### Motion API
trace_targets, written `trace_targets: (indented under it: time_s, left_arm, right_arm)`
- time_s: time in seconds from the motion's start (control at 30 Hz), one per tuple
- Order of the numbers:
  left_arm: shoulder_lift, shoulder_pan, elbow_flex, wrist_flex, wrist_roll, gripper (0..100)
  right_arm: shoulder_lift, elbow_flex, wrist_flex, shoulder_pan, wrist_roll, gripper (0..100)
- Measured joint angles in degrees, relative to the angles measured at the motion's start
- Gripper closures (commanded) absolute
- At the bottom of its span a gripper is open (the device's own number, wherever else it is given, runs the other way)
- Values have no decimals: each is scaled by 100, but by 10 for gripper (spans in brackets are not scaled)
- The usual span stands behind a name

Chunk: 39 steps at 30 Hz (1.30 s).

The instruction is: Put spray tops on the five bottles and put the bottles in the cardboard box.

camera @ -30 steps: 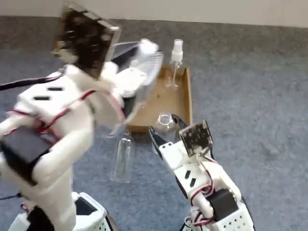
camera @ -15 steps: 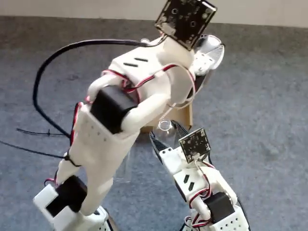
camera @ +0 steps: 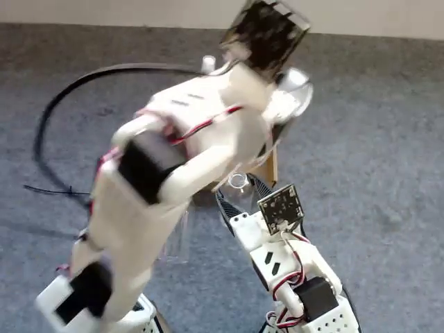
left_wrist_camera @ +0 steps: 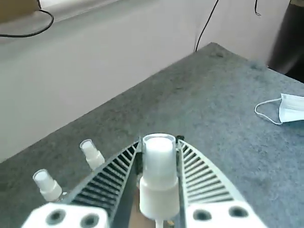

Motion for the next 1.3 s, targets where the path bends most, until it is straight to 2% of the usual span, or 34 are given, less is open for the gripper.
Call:
trace_targets:
  time_s: [0.17, 0.33, 0.43, 0.6, 0.8, 1.1, 1.3]
  left_arm:
    - [-1477, -246, 1644, -88, 0, 989]
    - [-3297, -325, 4062, -1609, -273, 994]
    - [-3780, -360, 5090, -2734, -475, 994]
    - [-3578, -343, 5248, -3824, -519, 994]
    - [-2892, -70, 5248, -4422, -536, 994]
    - [-2804, 62, 5301, -4492, -519, 994]
    - [-2796, 62, 5688, -4554, -97, 994]
  right_arm:
    - [0, 0, 0, 0, 0, 995]
    - [0, 0, 0, 0, 0, 995]
    - [0, 0, 0, 0, 0, 995]
    - [0, 0, 0, 0, 0, 995]
    - [0, 0, 0, 0, 0, 995]
    - [0, 0, 0, 0, 0, 995]
    - [0, 0, 0, 0, 0, 995]
